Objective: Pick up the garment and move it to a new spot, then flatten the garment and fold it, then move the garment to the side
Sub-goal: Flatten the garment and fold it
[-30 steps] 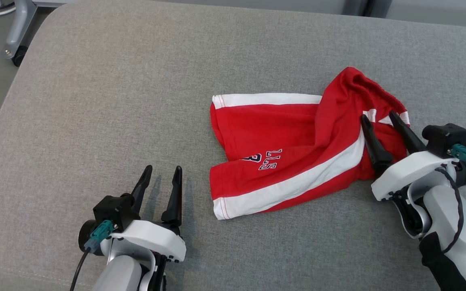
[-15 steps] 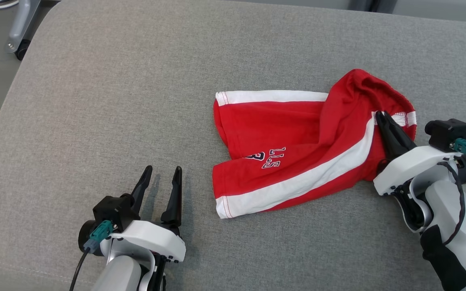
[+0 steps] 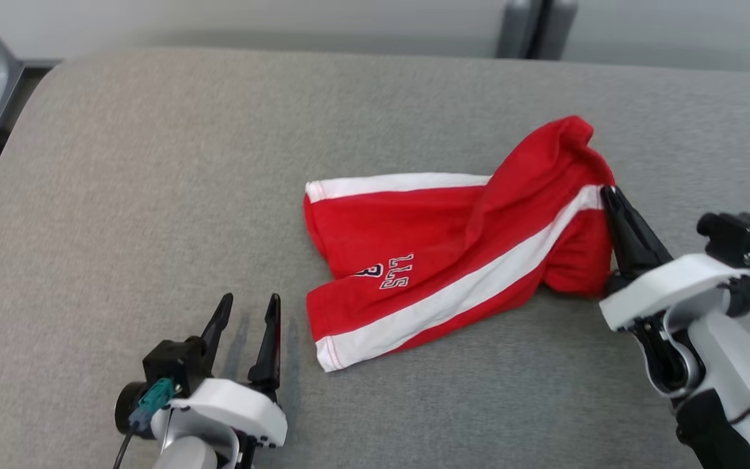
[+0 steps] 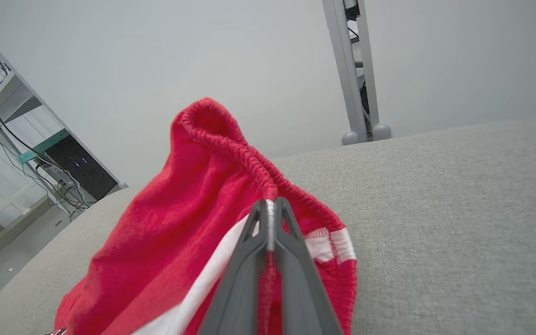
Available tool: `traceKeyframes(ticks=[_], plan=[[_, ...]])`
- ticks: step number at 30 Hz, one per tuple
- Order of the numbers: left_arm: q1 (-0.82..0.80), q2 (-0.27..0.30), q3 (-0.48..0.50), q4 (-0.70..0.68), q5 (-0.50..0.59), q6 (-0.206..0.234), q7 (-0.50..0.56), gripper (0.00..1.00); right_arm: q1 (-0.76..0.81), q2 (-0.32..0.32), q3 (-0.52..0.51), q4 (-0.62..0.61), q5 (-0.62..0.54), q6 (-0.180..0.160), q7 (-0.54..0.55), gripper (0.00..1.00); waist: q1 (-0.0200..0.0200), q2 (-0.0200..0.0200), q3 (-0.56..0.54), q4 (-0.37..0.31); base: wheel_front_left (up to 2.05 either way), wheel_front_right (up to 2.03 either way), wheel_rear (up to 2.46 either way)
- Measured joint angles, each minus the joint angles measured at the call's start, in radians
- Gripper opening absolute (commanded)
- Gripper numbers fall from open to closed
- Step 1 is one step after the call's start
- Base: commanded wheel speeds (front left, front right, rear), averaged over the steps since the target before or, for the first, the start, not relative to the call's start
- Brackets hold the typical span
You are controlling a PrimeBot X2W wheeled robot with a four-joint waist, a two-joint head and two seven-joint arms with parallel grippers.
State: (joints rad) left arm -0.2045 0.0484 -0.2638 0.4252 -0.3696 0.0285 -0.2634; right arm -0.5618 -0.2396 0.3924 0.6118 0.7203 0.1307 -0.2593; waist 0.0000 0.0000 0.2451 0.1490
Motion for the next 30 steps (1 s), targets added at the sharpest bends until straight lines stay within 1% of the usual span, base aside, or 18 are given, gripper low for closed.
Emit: traceKeyframes(ticks=[2,4,7,9,12,15,19,21,24,25,27,30], plan=[[0.014,0.001,0.01,0.003,0.008,-0.001,0.0,1.0,0.032,-0.015,0.001,-0.024,0.04,0.0,0.005,0.0,0.0,0.0,-0.027,-0.019,0.0,0.0,0.0],[0.04,0.0,0.021,0.009,0.02,-0.006,0.0,1.0,0.086,-0.045,0.01,-0.065,0.09,0.0,0.046,0.0,0.0,0.0,-0.065,-0.05,0.0,0.0,0.0],[0.06,0.0,0.032,0.012,0.027,-0.01,0.0,1.0,0.15,-0.071,0.006,-0.094,0.134,0.0,0.075,0.0,0.0,0.0,-0.098,-0.079,0.0,0.0,0.0],[0.075,0.0,0.037,0.012,0.028,-0.011,0.0,1.0,0.196,-0.088,0.003,-0.098,0.15,0.0,0.085,0.0,0.0,0.0,-0.119,-0.094,0.0,0.0,0.0],[0.1,0.0,0.04,0.013,0.035,-0.02,0.0,1.0,0.254,-0.092,0.006,-0.071,0.139,0.0,0.077,0.0,0.0,0.0,-0.143,-0.109,0.0,0.0,0.0],[0.123,0.0,0.037,0.02,0.047,-0.028,0.0,1.0,0.286,-0.061,0.002,-0.021,0.13,0.0,0.049,0.0,0.0,0.0,-0.16,-0.117,0.0,0.0,0.0],[0.153,0.001,0.025,0.025,0.052,-0.038,0.0,1.0,0.311,-0.008,0.012,0.052,0.077,0.0,0.021,0.0,0.0,0.0,-0.181,-0.118,0.0,0.0,0.0],[0.162,0.001,0.006,0.029,0.046,-0.05,0.0,1.0,0.315,0.012,0.015,0.084,0.05,0.0,0.012,0.0,0.0,0.0,-0.19,-0.117,0.0,0.0,0.0],[0.173,0.0,-0.034,0.029,0.025,-0.077,0.0,1.0,0.318,0.042,0.006,0.117,0.03,0.0,0.003,0.0,0.0,0.0,-0.2,-0.114,0.0,0.0,0.0],[0.177,0.0,-0.05,0.033,0.003,-0.09,0.0,1.0,0.318,0.049,0.006,0.122,0.019,0.0,0.003,0.0,0.0,0.0,-0.202,-0.114,0.0,0.0,0.0],[0.178,0.0,-0.086,0.061,-0.018,-0.107,0.0,1.0,0.314,0.057,0.002,0.13,0.01,0.0,0.002,0.0,0.0,0.0,-0.202,-0.115,0.0,0.0,0.0],[0.176,0.0,-0.126,0.103,-0.073,-0.123,0.0,1.0,0.299,0.062,0.0,0.133,-0.009,0.0,0.0,0.0,0.0,0.0,-0.2,-0.119,0.0,0.0,0.0]])
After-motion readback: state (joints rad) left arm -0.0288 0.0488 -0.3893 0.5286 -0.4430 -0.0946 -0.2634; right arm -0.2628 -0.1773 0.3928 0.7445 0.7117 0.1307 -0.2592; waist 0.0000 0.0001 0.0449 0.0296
